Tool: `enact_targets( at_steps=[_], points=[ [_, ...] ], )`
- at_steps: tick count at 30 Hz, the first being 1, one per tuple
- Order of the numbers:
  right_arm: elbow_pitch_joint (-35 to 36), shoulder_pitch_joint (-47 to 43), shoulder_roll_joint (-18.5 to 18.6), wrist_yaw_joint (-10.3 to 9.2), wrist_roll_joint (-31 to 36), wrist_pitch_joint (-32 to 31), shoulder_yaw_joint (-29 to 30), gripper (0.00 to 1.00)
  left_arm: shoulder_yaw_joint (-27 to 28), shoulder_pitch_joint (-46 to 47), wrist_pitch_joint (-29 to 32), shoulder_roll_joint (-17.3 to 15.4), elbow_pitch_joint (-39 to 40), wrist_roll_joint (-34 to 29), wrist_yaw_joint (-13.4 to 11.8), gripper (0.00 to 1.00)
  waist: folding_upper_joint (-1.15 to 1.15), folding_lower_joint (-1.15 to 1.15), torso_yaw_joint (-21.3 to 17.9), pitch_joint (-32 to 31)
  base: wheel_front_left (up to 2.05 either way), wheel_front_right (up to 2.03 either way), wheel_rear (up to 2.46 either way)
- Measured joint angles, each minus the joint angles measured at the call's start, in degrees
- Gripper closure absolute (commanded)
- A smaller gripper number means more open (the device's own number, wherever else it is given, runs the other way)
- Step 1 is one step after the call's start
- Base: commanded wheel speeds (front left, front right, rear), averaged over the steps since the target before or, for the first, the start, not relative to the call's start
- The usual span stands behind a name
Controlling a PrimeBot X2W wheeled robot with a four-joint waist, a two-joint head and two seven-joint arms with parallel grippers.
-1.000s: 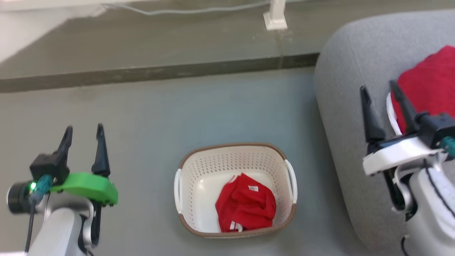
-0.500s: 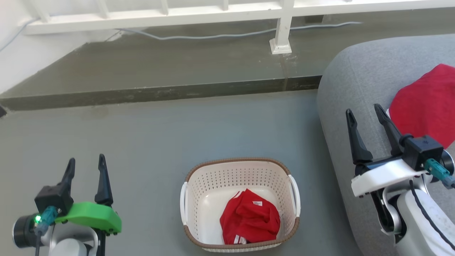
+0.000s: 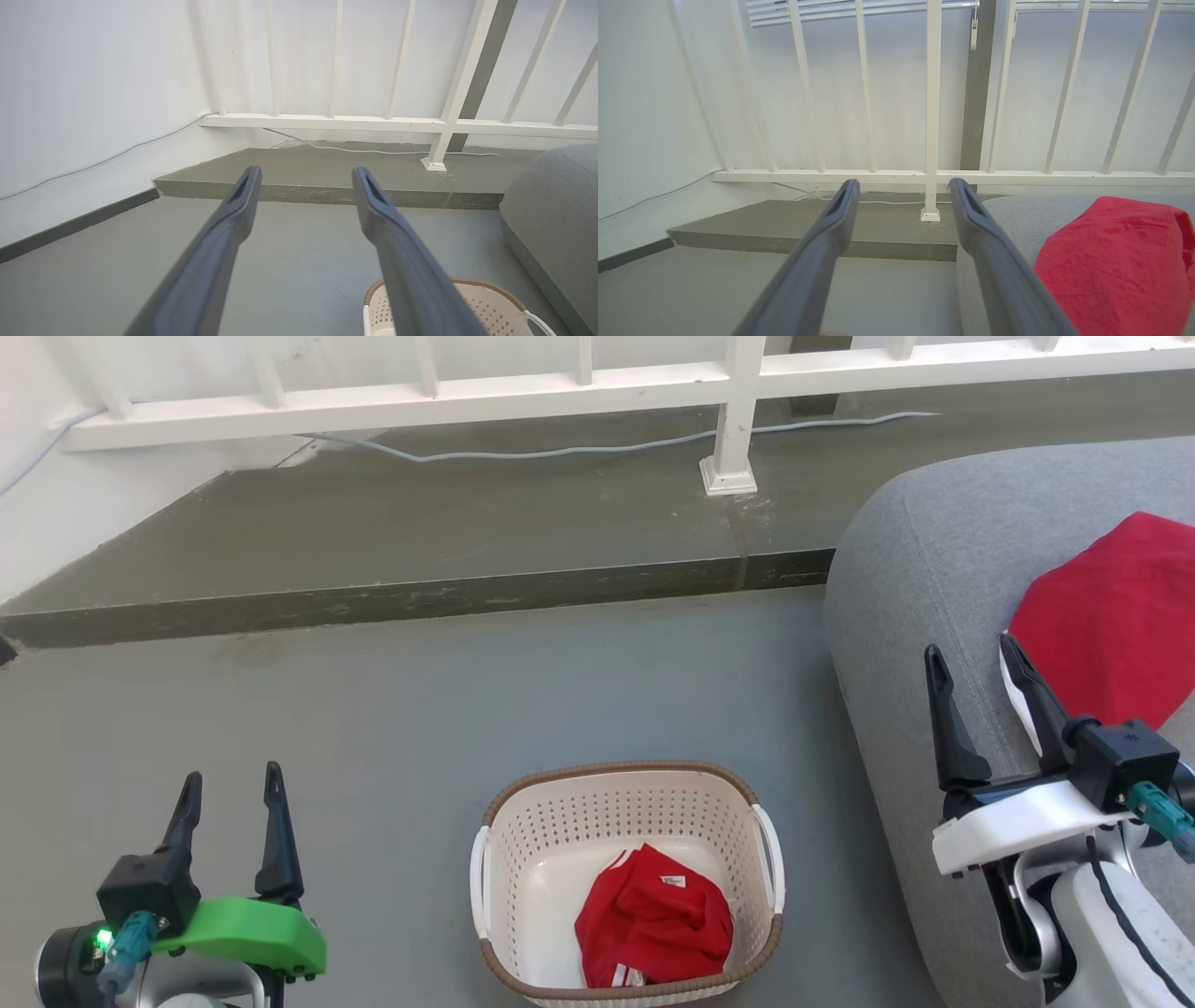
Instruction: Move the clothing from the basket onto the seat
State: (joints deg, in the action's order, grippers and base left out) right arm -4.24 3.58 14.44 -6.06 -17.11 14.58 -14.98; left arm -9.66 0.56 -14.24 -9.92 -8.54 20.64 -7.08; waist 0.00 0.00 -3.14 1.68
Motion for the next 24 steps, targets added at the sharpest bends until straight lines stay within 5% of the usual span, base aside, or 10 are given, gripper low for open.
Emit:
enact_targets(
  at_steps=[24],
  points=[
    [1.9,-2.0,-0.2,-0.45,0.0,-0.4,0.6,0.00,0.2,-3.5,1.1,1.2,3.7,-1.4,0.0,0.00,0.00,0.00,-0.4,-0.8,0.00,0.00,0.00]
  ],
)
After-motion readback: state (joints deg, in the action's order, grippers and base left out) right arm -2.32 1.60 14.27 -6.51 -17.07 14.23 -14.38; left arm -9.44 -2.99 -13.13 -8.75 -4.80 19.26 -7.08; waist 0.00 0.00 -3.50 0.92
